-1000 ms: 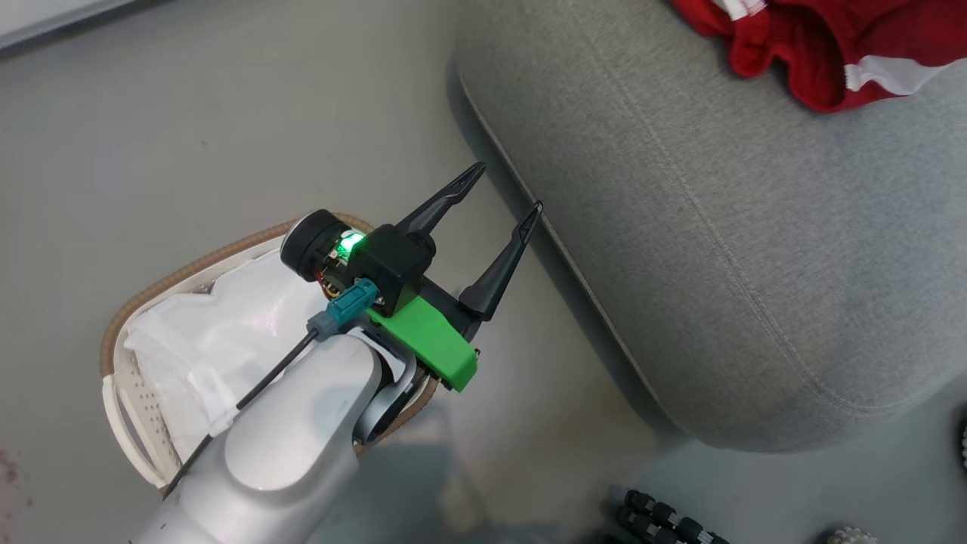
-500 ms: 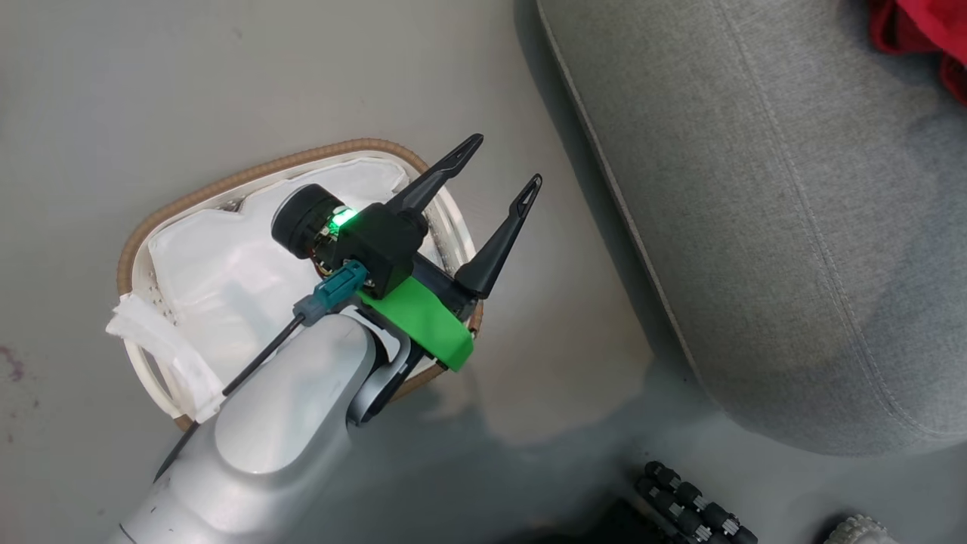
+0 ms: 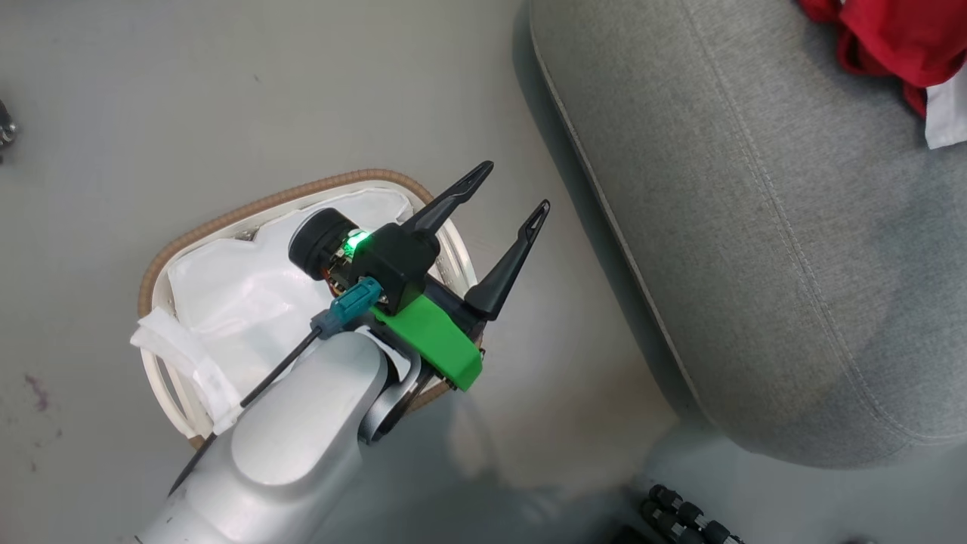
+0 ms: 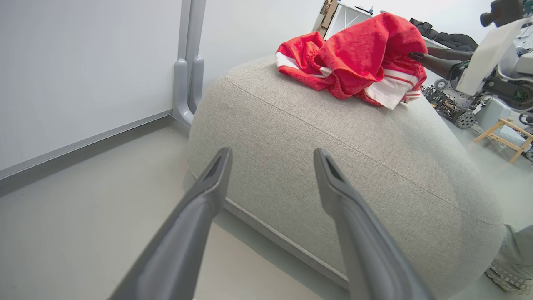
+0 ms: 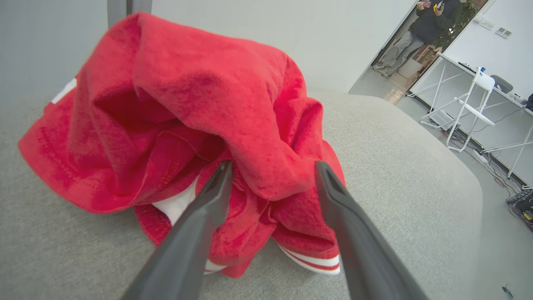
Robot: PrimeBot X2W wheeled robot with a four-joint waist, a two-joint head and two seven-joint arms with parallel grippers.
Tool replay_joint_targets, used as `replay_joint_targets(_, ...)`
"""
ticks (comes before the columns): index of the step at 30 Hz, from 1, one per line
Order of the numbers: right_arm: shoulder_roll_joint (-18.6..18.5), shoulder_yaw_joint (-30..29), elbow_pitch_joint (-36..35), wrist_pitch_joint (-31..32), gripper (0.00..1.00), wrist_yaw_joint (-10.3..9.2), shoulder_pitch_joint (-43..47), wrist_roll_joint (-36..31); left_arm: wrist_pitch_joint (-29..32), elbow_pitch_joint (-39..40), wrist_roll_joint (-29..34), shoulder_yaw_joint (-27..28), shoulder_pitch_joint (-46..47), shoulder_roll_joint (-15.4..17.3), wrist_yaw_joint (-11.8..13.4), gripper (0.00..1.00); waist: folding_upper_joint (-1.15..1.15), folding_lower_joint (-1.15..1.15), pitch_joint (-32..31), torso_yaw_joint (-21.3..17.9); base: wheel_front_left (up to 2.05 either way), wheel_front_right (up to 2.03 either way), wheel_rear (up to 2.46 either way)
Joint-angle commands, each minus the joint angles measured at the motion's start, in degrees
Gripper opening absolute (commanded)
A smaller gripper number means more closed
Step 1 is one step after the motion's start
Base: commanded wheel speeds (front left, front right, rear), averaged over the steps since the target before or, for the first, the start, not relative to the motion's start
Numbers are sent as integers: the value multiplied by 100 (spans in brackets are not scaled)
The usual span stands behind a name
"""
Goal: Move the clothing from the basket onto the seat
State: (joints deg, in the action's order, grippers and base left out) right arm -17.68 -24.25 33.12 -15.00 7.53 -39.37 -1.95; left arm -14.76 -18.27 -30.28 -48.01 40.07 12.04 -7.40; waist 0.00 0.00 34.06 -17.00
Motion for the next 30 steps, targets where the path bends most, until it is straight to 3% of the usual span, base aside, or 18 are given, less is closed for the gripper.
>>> replay_joint_targets(1, 74, 31, -110, -25, 100, -8, 194, 26, -34, -32, -54, 3, -111, -2, -13, 100, 0, 0, -382, -106, 0, 0, 0)
replay_joint_targets(8, 325, 200, -878, -26, 100, -8, 836, 234, -48, -158, -127, 0, -390, -168, -14, 100, 0, 0, -1095, -34, 0, 0, 0)
replay_joint_targets(15, 711, 504, -1486, -27, 100, -8, 1340, 417, -46, -200, 57, 377, -783, -323, -13, 100, 0, 0, -1577, 345, 0, 0, 0)
replay_joint_targets(30, 1258, 1044, -1440, -27, 100, -8, 1792, 667, -46, -491, 500, 1704, -1462, -559, -10, 100, 0, 0, -2242, 1357, 0, 0, 0)
